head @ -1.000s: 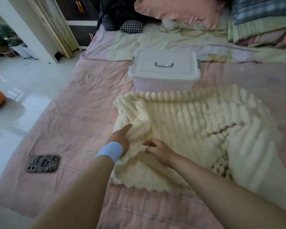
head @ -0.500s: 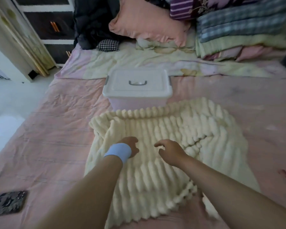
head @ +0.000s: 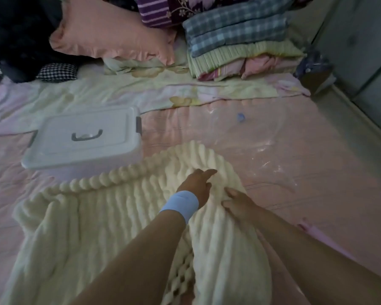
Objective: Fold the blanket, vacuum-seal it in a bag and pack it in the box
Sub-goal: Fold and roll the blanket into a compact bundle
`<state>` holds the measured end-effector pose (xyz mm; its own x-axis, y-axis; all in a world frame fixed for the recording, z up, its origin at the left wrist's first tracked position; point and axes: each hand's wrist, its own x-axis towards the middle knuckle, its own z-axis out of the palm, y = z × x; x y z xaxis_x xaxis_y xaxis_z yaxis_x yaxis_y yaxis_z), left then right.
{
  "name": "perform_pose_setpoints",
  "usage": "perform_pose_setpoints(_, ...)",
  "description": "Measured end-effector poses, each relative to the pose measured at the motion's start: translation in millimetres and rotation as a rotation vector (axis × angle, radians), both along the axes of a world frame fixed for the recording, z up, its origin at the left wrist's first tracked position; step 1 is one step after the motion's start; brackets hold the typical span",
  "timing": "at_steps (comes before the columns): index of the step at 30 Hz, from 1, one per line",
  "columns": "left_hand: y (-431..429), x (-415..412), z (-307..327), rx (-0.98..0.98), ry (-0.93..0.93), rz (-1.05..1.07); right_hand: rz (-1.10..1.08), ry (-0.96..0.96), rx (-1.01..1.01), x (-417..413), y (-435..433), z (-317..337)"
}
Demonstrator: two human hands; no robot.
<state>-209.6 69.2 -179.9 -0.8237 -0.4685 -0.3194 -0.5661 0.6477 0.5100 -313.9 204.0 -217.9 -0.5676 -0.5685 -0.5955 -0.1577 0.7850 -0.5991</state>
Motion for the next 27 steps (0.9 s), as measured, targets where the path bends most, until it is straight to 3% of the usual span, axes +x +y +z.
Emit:
perform_pose_setpoints(2, 2, -22, -7, -0.076, -0.025, -0.1, 0.211, -0.159, 0.013, 6, 3, -11)
perform_pose_setpoints(4, -1, -34, -16, -0.136, -0.208, -0.231, 0.267, -0.186, -0.016, 8, 2, -24)
perform_pose_setpoints(7, -9, -29, -36, -0.154, -0.566, -0.327, 0.065, 0.045, -0.084, -15, -5, -40)
perform_pose_setpoints(10, -21, -4, -49, -0.111, -0.771, -0.285, -0.126, 0.26, -0.1, -45, -10, -47)
perform_pose_setpoints(12, -31, 13, -50, -0.075, -0.872, -0.286, -0.13, 0.256, -0.046, -51, -17, -44)
perform_pose_setpoints(14, -42, 19, -44, -0.017, -0.966, -0.289, -0.206, 0.034, -0.03, -42, -28, -42)
perform_pose_setpoints(16, -53, 12, -41, -0.039, -0.945, -0.258, -0.337, -0.26, -0.15, -26, -41, -45)
perform_pose_setpoints(17, -56, 5, -38, -0.11, -0.865, -0.204, -0.353, -0.312, -0.194, -18, -47, -49)
perform_pose_setpoints(20, -59, -21, -30, -0.286, -0.395, 0.003, -0.316, -0.365, -0.164, 0, -61, -60)
perform_pose_setpoints(22, -57, -38, -32, -0.226, -0.165, 0.039, -0.341, -0.38, -0.081, 0, -65, -62)
perform_pose_setpoints(24, -61, -43, -48, -0.16, -0.263, -0.032, -0.375, -0.376, -0.025, -5, -67, -63)
perform_pose_setpoints(27, -74, -15, -82, -0.069, -0.622, 0.022, -0.221, -0.132, 0.201, -16, -68, -59)
